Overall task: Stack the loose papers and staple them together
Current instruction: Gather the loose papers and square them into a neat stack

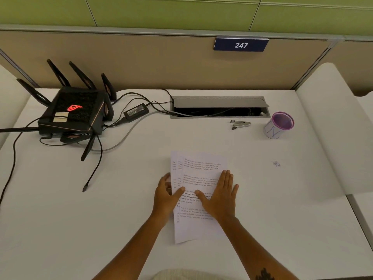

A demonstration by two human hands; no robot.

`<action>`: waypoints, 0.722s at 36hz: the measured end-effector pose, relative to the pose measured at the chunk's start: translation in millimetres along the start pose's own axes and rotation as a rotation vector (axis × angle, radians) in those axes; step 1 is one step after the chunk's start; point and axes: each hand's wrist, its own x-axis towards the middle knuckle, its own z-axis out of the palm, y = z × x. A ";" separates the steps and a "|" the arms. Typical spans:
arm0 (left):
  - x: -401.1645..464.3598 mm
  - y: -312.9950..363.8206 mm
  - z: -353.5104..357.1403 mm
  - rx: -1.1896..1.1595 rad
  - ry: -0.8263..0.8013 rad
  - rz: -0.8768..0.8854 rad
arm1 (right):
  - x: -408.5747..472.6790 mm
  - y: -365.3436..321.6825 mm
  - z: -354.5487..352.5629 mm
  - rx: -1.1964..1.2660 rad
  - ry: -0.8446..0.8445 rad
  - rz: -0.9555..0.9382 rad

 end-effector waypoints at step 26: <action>-30.1 63.4 -23.6 -0.132 -0.102 0.221 | -17.2 -34.4 -102.1 1.181 -0.158 0.009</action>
